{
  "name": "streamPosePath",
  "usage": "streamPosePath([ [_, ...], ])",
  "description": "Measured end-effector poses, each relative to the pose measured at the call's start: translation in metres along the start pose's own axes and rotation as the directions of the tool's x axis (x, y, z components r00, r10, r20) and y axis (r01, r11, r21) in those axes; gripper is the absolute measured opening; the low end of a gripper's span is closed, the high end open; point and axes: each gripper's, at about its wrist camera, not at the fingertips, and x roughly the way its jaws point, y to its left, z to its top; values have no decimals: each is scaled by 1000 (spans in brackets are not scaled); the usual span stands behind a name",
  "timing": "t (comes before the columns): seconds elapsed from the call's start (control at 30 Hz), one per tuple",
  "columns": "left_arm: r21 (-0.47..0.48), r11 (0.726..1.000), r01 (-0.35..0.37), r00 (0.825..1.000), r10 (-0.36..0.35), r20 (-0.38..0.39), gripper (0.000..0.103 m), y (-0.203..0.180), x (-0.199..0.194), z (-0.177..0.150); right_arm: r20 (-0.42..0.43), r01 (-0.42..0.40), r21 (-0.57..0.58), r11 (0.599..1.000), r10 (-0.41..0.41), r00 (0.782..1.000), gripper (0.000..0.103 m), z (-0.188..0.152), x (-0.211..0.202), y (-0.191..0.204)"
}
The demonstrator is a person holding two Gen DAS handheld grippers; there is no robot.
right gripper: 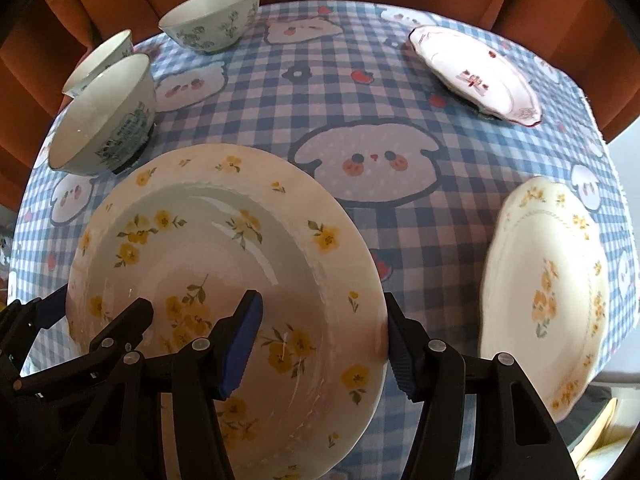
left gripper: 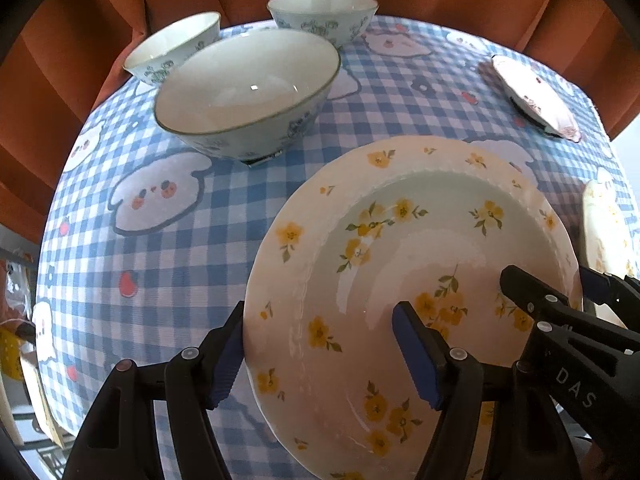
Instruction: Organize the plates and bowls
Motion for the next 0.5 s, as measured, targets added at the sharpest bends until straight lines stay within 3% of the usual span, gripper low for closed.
streamPosePath([
  [0.3,24,999,39,997,-40,62,71,9,-26,-10,64,51,28,998,-53,997,62,-14,-38,17],
  [0.5,0,1000,24,993,-24,112,71,0,-34,-16,90,45,21,999,-47,995,62,-23,-48,13],
])
